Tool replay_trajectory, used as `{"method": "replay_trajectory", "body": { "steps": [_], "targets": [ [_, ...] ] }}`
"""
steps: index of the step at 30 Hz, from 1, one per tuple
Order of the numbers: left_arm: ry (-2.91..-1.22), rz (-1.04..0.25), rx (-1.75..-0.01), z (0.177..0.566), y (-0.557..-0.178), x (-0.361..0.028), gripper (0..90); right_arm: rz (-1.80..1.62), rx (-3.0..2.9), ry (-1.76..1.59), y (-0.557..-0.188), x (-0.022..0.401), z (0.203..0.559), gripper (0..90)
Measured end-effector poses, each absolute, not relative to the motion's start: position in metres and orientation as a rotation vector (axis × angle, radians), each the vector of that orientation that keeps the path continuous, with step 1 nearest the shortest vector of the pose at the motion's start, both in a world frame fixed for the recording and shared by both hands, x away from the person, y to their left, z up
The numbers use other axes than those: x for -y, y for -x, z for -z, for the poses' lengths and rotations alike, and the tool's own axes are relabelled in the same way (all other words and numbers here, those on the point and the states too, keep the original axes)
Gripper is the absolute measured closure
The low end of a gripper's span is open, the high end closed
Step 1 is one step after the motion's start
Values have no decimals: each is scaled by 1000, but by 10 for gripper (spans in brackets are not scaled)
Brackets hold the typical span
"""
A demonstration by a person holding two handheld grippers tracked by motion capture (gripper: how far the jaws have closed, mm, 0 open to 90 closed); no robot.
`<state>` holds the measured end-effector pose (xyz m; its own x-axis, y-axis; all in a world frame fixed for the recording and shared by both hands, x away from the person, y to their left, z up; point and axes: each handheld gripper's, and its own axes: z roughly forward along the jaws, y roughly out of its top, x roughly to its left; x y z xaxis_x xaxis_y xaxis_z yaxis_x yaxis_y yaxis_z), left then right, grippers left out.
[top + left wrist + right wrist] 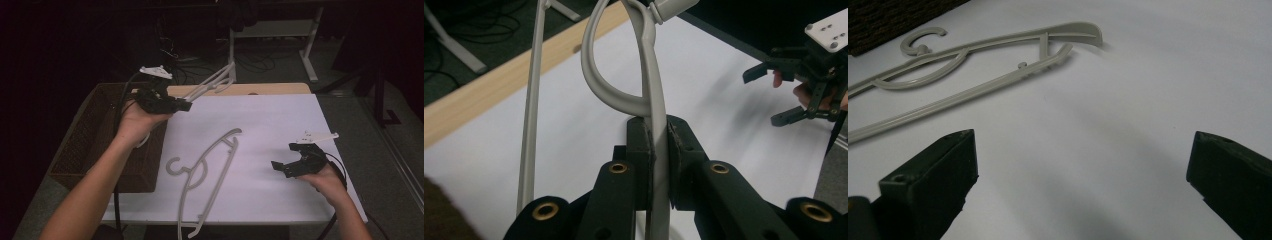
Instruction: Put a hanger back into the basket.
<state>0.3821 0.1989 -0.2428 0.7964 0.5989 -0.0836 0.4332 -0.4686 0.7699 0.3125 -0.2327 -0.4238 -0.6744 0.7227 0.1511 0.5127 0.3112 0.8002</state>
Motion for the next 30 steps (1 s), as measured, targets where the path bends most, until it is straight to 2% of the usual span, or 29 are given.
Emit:
{"method": "replay_trajectory", "body": {
  "steps": [18,30],
  "targets": [
    [-2075,-291,-876,260,-364,-329,821,-1267,-2342,-1148,-314,231,425,0],
    [-2074,-302,-972,293,-353,-387,821,-1252,-2344,-1155,-315,230,426,0]
  ]
}}
